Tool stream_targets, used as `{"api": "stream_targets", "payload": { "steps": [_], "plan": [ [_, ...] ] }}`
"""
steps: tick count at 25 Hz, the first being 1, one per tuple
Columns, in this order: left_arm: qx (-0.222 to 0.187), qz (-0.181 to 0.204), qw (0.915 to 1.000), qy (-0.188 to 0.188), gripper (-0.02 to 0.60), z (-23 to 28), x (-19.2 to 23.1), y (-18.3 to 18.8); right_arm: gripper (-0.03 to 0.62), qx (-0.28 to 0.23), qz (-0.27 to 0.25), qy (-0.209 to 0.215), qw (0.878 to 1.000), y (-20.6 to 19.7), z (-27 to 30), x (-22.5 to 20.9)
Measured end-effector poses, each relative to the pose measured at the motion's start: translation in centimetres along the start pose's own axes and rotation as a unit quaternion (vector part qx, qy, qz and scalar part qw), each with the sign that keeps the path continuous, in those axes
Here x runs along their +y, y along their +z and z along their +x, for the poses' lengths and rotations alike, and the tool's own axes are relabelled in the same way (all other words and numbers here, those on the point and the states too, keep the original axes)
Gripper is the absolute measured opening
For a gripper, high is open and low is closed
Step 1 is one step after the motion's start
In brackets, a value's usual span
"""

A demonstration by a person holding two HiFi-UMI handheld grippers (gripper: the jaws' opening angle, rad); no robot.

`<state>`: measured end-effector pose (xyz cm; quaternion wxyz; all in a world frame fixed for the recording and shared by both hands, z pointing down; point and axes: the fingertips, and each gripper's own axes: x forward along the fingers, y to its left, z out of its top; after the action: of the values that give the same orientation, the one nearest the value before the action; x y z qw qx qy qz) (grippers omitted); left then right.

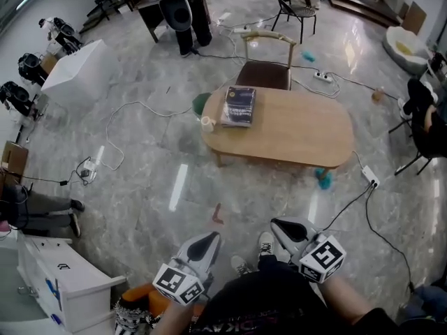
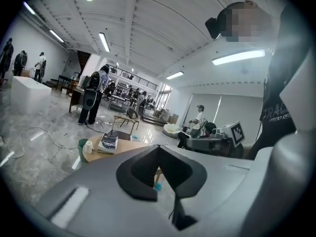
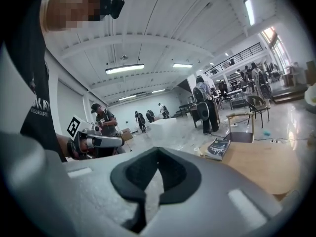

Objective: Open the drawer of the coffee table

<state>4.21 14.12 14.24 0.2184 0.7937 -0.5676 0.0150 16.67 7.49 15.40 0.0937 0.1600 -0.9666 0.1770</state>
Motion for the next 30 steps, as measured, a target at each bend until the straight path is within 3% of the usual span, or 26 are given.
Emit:
{"api": "stream_targets", "payload": {
  "steps": [5, 8, 15, 20, 30],
  "plan": [
    [-0.017, -0.016, 0.9990, 0.039, 0.008, 2.7, 2.2, 1.8, 0.002, 0.005, 0.006, 0.023, 1.000, -0.4, 1.2, -2.0],
    [-0.032, -0.003, 0.9977, 0.060, 0.008, 3.3, 3.3, 3.3, 0.002, -0.003, 0.004, 0.039, 0.999, 0.2, 2.3, -3.0],
    [-0.022, 0.011, 0.9958, 0.088, 0.008, 2.2, 6.9, 2.8, 0.002, -0.004, -0.008, 0.021, 1.000, 1.2, 3.9, -3.8],
    [-0.027, -0.002, 0.9980, 0.057, 0.008, 1.0, 10.5, 2.8, 0.002, -0.004, -0.012, -0.029, 1.000, 1.4, 5.4, -3.2],
    [-0.003, 0.013, 0.9998, -0.012, 0.008, -2.4, 18.8, 2.5, 0.002, -0.035, -0.003, -0.143, 0.989, 2.7, 10.1, 0.5]
  ]
}}
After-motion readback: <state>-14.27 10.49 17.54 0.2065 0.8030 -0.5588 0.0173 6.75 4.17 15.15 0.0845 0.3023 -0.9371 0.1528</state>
